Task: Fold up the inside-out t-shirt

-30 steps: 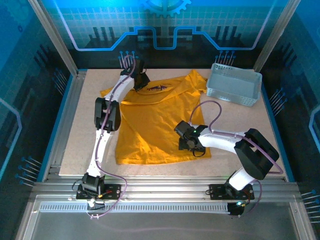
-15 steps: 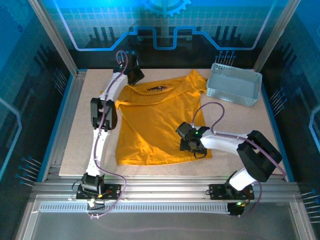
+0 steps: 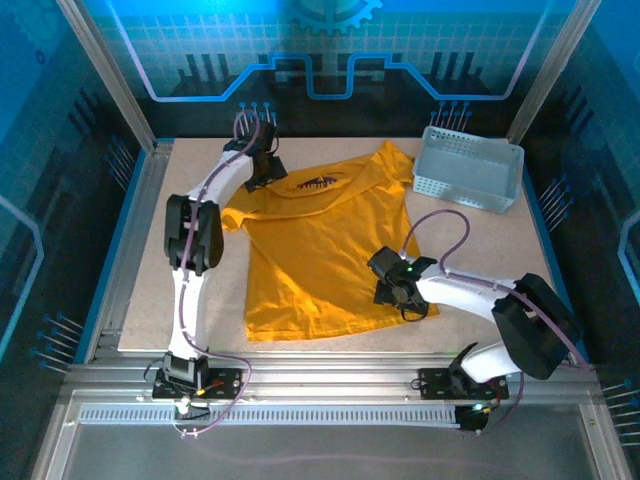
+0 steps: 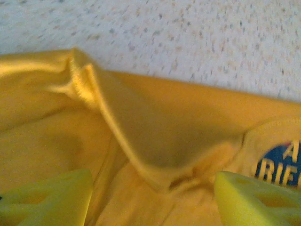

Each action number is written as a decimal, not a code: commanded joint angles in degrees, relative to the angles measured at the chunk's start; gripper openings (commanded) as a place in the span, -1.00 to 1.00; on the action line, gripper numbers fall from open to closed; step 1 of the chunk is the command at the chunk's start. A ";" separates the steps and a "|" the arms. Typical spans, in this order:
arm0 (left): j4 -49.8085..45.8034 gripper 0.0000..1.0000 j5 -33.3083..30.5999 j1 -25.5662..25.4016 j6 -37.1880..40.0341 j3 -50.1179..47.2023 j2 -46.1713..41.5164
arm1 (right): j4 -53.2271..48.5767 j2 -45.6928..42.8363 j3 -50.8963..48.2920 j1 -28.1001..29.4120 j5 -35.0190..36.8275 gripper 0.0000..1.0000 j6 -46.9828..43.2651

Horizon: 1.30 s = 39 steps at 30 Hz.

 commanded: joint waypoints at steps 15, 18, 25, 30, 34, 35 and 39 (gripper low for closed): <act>9.64 0.54 -3.55 -35.44 11.48 -48.93 -38.80 | -8.37 -24.02 -2.11 -8.12 1.44 0.67 -6.28; 9.82 0.54 -2.03 -43.00 13.53 -52.14 -39.82 | -7.46 -25.33 -2.92 -9.14 0.37 0.66 -6.01; 7.99 0.50 3.46 -54.66 15.76 -54.59 -37.19 | -5.00 -25.22 -3.71 -9.81 -1.23 0.66 -6.20; 8.41 0.40 4.37 -55.38 15.46 -54.99 -33.57 | -4.14 -25.11 -4.03 -9.96 -2.34 0.66 -6.36; 8.25 0.35 6.14 -55.38 16.82 -53.78 -30.15 | -3.70 -25.16 -4.77 -10.08 -2.97 0.66 -6.10; 8.00 0.33 6.05 -55.36 17.15 -53.46 -29.40 | -3.50 -25.16 -4.96 -10.04 -3.13 0.66 -5.99; 8.05 0.27 5.55 -55.23 17.68 -53.10 -27.42 | -2.84 -24.99 -5.50 -9.97 -3.61 0.67 -5.65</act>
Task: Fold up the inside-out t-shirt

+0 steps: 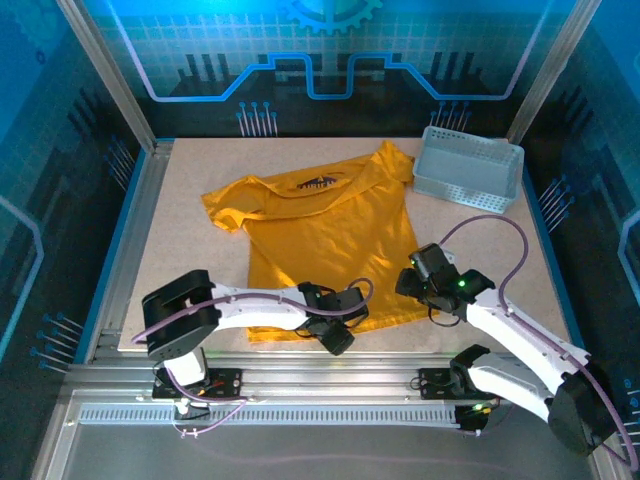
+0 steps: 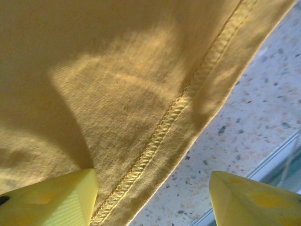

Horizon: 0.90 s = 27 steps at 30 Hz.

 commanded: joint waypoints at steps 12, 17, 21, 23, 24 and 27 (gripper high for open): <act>-2.33 -0.20 -5.00 0.66 0.76 2.18 5.92 | 0.95 0.28 -0.89 -0.62 -0.97 0.66 -0.10; -2.00 -0.26 -5.77 0.70 0.58 1.49 3.33 | 1.08 0.38 -1.06 -0.60 -1.06 0.67 -0.11; -0.95 -0.35 -8.10 0.65 -0.34 0.49 -0.17 | 1.51 0.80 -1.07 -0.50 -1.35 0.66 -0.19; 0.37 -0.41 -9.41 0.71 -0.82 -0.48 -1.88 | 1.58 1.05 -1.00 -0.36 -1.42 0.66 -0.18; 0.78 -0.41 -9.63 0.73 -0.91 -0.69 -2.37 | 1.69 1.23 -0.90 -0.39 -1.46 0.67 -0.28; 1.03 -0.47 -9.92 0.66 -1.20 -0.59 -2.61 | 1.61 1.69 -0.49 -0.38 -1.50 0.67 -0.52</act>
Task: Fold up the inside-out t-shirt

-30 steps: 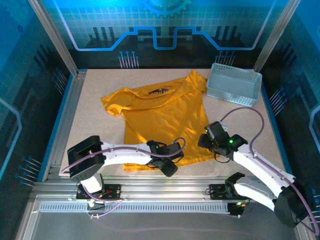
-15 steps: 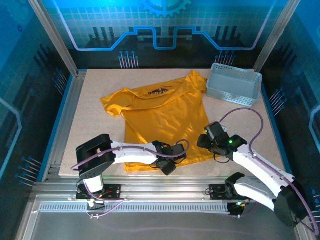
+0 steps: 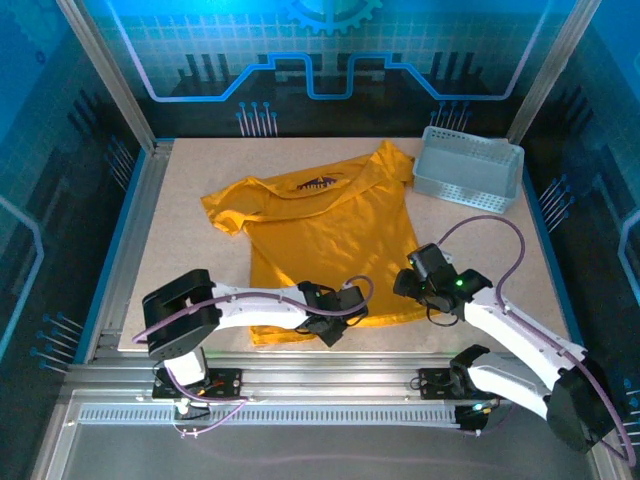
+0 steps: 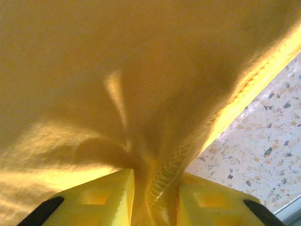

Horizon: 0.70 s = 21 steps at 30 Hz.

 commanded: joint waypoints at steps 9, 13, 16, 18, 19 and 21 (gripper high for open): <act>1.52 -0.52 -1.64 0.33 -0.59 -0.54 -3.02 | -0.08 0.88 0.08 -0.27 -0.30 0.67 -0.96; 1.71 -0.44 -0.99 0.68 -0.42 -1.02 -3.51 | -0.12 1.13 0.07 -0.27 -0.24 0.67 -1.04; 1.93 -0.44 -2.35 0.66 -0.41 -1.66 -4.01 | -0.08 1.30 0.26 -0.27 -0.25 0.66 -1.14; 2.12 -0.44 -2.24 0.83 -0.35 -2.02 -4.29 | -0.08 1.41 0.43 -0.23 -0.32 0.67 -1.30; 2.22 -0.44 -2.29 0.85 -0.35 -2.07 -4.26 | -0.08 1.48 0.50 -0.25 -0.32 0.67 -1.27; 2.22 -0.46 -2.37 0.83 -0.37 -2.12 -4.05 | 0.01 1.67 0.61 -0.26 -0.18 0.66 -1.32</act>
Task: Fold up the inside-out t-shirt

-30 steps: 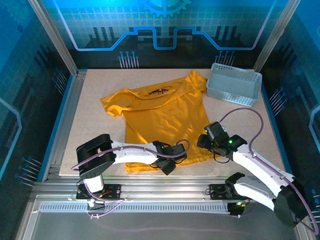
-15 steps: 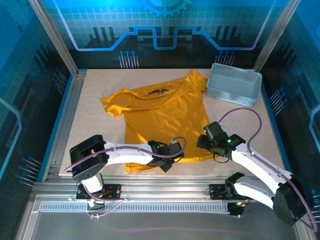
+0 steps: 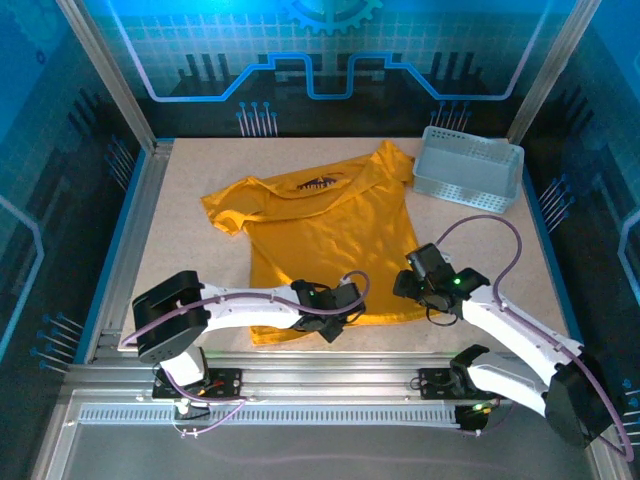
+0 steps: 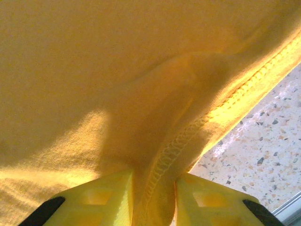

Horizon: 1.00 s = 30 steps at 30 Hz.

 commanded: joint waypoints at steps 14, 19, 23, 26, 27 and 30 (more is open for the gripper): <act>6.35 -0.95 2.06 5.83 -5.07 -2.43 -8.45 | 7.71 -7.88 -1.76 4.71 -3.54 0.68 -7.16; 11.75 -0.96 10.47 10.93 -6.78 -3.21 -10.59 | 18.25 -13.24 -5.13 15.49 -5.56 0.67 -11.91; 13.03 -0.96 13.43 12.57 -6.93 -2.11 -11.03 | 31.25 -11.64 -10.18 25.90 -3.85 0.67 -12.80; 13.04 -0.96 14.24 13.62 -6.90 -1.54 -11.99 | 41.30 -6.97 -13.25 32.86 -0.16 0.67 -13.80; 13.14 -0.96 14.70 14.05 -6.90 -1.62 -12.41 | 44.89 -4.98 -14.08 35.16 1.48 0.67 -14.53; 13.19 -0.95 15.47 15.46 -6.75 -1.89 -13.82 | 52.45 0.77 -15.05 38.79 4.85 0.67 -15.74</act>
